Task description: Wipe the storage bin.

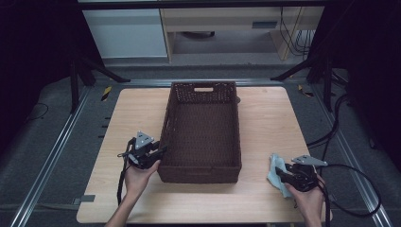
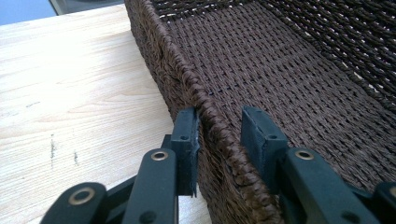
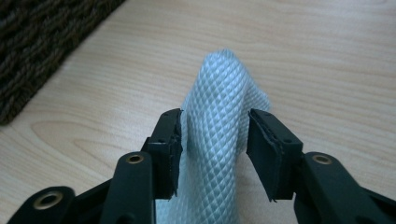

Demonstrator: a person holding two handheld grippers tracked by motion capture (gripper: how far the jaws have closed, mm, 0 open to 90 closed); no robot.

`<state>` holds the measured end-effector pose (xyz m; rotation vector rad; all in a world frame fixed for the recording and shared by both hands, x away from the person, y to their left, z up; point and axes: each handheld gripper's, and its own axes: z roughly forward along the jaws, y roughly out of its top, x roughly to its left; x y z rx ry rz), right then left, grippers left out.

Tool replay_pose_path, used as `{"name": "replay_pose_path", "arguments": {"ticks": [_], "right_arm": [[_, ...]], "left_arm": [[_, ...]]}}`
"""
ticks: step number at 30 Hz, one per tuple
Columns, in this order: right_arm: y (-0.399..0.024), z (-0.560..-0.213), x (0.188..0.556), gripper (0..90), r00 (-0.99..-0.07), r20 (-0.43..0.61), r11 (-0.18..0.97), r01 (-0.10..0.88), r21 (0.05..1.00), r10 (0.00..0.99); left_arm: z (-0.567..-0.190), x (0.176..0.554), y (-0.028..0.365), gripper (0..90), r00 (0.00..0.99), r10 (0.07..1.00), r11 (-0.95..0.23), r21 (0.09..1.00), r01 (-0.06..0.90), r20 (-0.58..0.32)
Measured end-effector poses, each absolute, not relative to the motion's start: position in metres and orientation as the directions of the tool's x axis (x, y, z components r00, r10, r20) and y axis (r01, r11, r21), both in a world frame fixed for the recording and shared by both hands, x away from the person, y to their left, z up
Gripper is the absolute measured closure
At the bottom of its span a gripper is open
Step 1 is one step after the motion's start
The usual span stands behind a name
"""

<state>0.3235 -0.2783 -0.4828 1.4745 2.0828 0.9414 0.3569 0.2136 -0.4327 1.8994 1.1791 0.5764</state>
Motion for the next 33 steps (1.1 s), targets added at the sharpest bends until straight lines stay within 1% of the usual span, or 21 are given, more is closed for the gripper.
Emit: {"name": "replay_pose_path", "arguments": {"ticks": [7,14,23,33], "right_arm": [[-0.276,-0.471,0.324,45.6,-0.348,0.014,0.202,0.576,0.792,0.937],[-0.267,-0.451,0.324,42.0,-0.382,0.012,0.195,0.500,0.844,0.924],[-0.245,-0.430,0.331,42.5,-0.451,0.049,0.179,0.448,0.876,0.891],[-0.215,-0.412,0.362,45.3,-0.500,0.084,0.165,0.434,0.886,0.862]], "left_arm": [[-0.433,0.357,0.214,66.7,0.461,0.887,-0.236,0.823,0.517,-0.035],[-0.433,0.357,0.214,66.9,0.463,0.886,-0.232,0.823,0.518,-0.042],[-0.433,0.358,0.215,67.3,0.466,0.884,-0.232,0.822,0.519,-0.044],[-0.432,0.358,0.215,68.1,0.472,0.880,-0.238,0.819,0.522,-0.045]]}}
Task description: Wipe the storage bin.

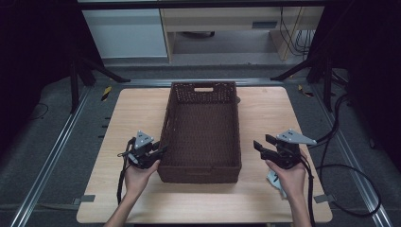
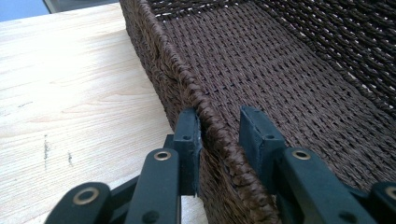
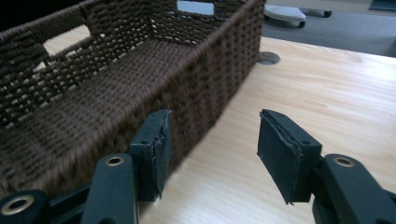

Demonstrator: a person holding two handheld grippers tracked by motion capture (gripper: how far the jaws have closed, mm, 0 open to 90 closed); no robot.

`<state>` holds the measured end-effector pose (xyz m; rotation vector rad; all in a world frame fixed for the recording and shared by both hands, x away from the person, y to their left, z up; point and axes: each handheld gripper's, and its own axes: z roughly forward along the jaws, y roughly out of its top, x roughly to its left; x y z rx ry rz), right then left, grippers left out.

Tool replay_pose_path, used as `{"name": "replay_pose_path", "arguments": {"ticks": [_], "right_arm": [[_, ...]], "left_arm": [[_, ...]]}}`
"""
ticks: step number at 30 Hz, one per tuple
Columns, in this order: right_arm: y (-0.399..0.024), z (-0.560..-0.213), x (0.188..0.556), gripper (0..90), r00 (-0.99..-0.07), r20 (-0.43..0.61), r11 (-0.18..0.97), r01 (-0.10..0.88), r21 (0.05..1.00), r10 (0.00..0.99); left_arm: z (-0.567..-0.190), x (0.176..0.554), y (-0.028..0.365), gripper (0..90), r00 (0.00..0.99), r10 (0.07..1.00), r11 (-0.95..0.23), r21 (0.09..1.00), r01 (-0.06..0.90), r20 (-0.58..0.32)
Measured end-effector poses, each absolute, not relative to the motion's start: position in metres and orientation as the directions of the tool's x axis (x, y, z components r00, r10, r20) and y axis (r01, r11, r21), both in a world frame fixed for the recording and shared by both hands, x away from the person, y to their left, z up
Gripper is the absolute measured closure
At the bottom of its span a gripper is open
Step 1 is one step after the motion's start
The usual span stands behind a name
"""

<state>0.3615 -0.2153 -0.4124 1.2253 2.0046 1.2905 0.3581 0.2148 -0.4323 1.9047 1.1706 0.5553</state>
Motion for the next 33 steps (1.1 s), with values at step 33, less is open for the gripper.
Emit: {"name": "replay_pose_path", "arguments": {"ticks": [33], "right_arm": [[-0.155,-0.426,0.409,63.8,-0.529,0.111,0.198,0.493,0.847,0.841]], "left_arm": [[-0.425,0.346,0.224,49.1,0.458,0.887,-0.198,0.854,0.481,-0.052]]}}
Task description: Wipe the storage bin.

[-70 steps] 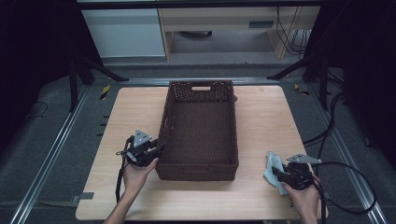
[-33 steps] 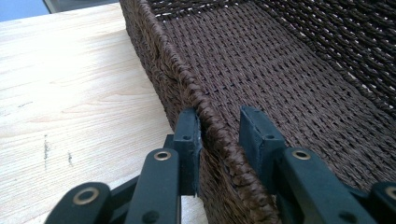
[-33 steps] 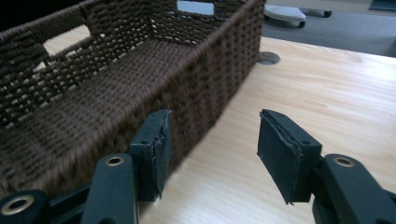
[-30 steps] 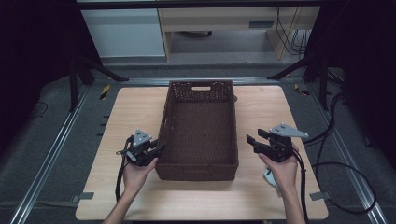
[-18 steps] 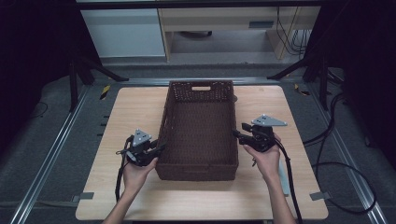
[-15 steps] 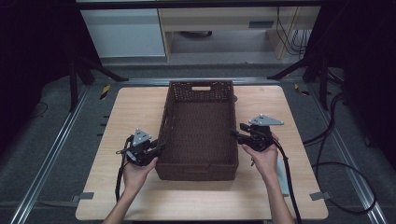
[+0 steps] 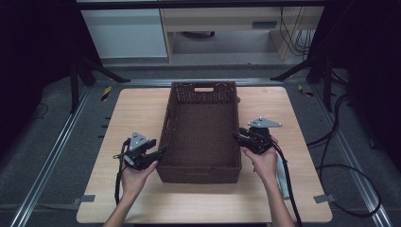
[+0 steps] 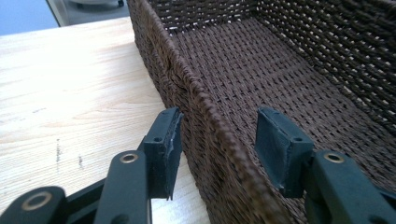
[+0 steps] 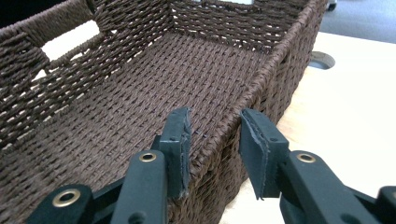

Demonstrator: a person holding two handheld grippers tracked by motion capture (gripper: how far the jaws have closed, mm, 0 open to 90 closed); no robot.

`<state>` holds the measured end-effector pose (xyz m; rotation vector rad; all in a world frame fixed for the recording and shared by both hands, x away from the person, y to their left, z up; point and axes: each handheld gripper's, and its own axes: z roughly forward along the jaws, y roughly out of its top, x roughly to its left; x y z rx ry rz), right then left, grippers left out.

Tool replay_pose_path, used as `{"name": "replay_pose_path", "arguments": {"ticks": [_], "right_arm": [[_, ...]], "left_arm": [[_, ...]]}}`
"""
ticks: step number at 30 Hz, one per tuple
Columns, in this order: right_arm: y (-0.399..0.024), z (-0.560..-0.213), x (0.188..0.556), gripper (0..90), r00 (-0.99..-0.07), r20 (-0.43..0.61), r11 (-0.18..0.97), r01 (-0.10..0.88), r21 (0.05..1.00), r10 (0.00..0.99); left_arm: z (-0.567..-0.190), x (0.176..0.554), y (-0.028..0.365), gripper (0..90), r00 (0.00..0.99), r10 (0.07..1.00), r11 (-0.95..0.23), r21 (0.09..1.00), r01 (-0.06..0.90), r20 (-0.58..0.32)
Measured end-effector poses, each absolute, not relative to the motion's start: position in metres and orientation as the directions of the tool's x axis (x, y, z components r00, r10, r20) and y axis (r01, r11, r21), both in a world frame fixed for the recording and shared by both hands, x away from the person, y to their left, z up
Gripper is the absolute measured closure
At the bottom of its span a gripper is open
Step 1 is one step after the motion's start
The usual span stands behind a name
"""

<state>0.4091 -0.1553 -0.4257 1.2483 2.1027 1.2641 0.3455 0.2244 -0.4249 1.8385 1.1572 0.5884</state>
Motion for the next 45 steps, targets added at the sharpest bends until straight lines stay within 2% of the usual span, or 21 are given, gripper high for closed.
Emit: {"name": "replay_pose_path", "arguments": {"ticks": [3,5,9,11,13,20,26,30,35,37,42,45], "right_arm": [[-0.153,-0.424,0.404,63.5,-0.523,0.100,0.210,0.501,0.840,0.846],[-0.151,-0.422,0.399,63.1,-0.522,0.082,0.227,0.500,0.836,0.849],[-0.149,-0.421,0.394,60.8,-0.521,0.075,0.234,0.500,0.834,0.850],[-0.149,-0.421,0.396,55.6,-0.517,0.087,0.220,0.504,0.835,0.852],[-0.150,-0.419,0.398,52.5,-0.518,0.082,0.212,0.484,0.849,0.852],[-0.153,-0.422,0.419,50.8,-0.484,0.094,0.167,0.469,0.867,0.870],[-0.151,-0.432,0.436,51.6,-0.482,0.158,0.118,0.494,0.861,0.862],[-0.149,-0.431,0.435,53.1,-0.480,0.129,0.141,0.486,0.862,0.868],[-0.148,-0.430,0.433,54.6,-0.465,0.149,0.128,0.510,0.850,0.873],[-0.147,-0.430,0.430,54.7,-0.458,0.142,0.128,0.510,0.851,0.877],[-0.146,-0.429,0.418,53.6,-0.444,0.149,0.115,0.514,0.850,0.884],[-0.147,-0.427,0.415,53.0,-0.463,0.155,0.123,0.516,0.848,0.873]], "left_arm": [[-0.424,0.339,0.230,50.0,0.460,0.887,-0.202,0.852,0.483,-0.051],[-0.425,0.336,0.234,53.4,0.474,0.877,-0.187,0.848,0.496,-0.084],[-0.421,0.333,0.236,68.7,0.496,0.863,-0.187,0.851,0.491,-0.096],[-0.421,0.336,0.236,73.2,0.495,0.862,-0.184,0.846,0.501,-0.106],[-0.421,0.338,0.236,73.8,0.482,0.871,-0.184,0.844,0.504,-0.098],[-0.422,0.346,0.244,75.8,0.438,0.895,-0.166,0.844,0.509,-0.088],[-0.424,0.352,0.250,72.7,0.421,0.902,-0.148,0.851,0.504,-0.092],[-0.423,0.350,0.253,67.3,0.427,0.899,-0.140,0.854,0.501,-0.102],[-0.425,0.343,0.260,62.6,0.449,0.886,-0.143,0.855,0.499,-0.114],[-0.425,0.342,0.260,64.3,0.453,0.885,-0.154,0.853,0.498,-0.105],[-0.422,0.344,0.255,77.8,0.448,0.891,-0.189,0.841,0.507,-0.070],[-0.421,0.347,0.256,79.9,0.436,0.898,-0.196,0.837,0.511,-0.057]]}}
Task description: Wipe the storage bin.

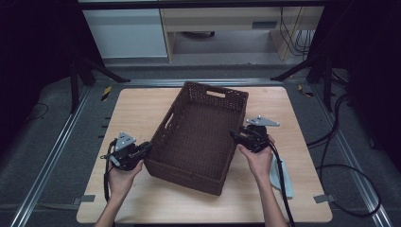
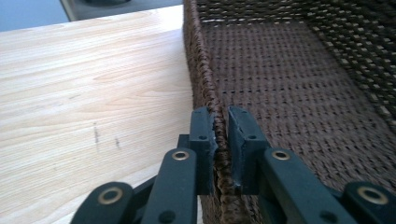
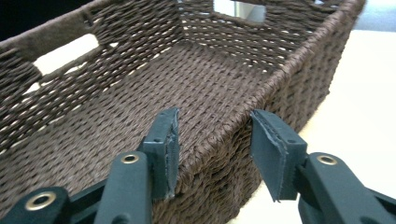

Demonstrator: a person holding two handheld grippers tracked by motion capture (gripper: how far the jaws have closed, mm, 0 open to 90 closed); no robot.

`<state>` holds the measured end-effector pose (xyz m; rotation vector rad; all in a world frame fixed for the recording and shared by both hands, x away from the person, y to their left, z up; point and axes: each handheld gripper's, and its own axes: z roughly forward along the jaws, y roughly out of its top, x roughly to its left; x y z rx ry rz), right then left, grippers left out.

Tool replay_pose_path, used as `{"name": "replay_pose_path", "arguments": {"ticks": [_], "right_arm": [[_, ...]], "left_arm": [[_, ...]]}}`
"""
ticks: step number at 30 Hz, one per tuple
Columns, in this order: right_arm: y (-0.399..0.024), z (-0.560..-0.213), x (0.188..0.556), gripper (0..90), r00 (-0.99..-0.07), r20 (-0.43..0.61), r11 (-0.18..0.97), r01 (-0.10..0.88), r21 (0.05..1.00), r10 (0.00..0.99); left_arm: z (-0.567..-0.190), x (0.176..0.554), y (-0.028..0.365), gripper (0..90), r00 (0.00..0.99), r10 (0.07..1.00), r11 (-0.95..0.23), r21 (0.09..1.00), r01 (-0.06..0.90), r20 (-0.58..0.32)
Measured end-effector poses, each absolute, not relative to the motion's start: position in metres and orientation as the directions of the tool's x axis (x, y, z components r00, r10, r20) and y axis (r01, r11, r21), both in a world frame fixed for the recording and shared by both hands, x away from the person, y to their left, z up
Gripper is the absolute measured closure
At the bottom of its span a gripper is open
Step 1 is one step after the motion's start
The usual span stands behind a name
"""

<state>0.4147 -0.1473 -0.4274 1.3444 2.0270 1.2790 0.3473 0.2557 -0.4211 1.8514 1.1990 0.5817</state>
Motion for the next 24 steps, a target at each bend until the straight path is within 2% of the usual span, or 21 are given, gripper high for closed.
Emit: {"name": "replay_pose_path", "arguments": {"ticks": [2,5,11,16,18,20,24], "right_arm": [[-0.149,-0.425,0.414,54.4,-0.483,0.145,0.130,0.491,0.861,0.864],[-0.154,-0.421,0.419,52.3,-0.458,0.119,0.122,0.465,0.877,0.881],[-0.155,-0.427,0.434,50.2,-0.433,0.129,0.109,0.484,0.868,0.892],[-0.154,-0.431,0.433,50.0,-0.419,0.149,0.079,0.480,0.874,0.896],[-0.154,-0.430,0.431,50.5,-0.413,0.164,0.068,0.493,0.867,0.896],[-0.155,-0.430,0.430,51.7,-0.411,0.174,0.061,0.498,0.865,0.895],[-0.154,-0.431,0.425,53.5,-0.406,0.175,0.051,0.488,0.871,0.897]], "left_arm": [[-0.421,0.351,0.256,80.3,0.426,0.904,-0.198,0.834,0.515,-0.049],[-0.421,0.357,0.258,80.7,0.407,0.912,-0.194,0.832,0.519,-0.042],[-0.421,0.371,0.260,80.3,0.401,0.916,-0.217,0.824,0.524,-0.014],[-0.424,0.379,0.264,78.6,0.393,0.918,-0.184,0.825,0.534,-0.049],[-0.425,0.378,0.264,75.8,0.387,0.921,-0.182,0.828,0.530,-0.046],[-0.427,0.376,0.267,69.1,0.375,0.926,-0.171,0.830,0.531,-0.050],[-0.428,0.369,0.276,66.5,0.380,0.919,-0.125,0.839,0.530,-0.103]]}}
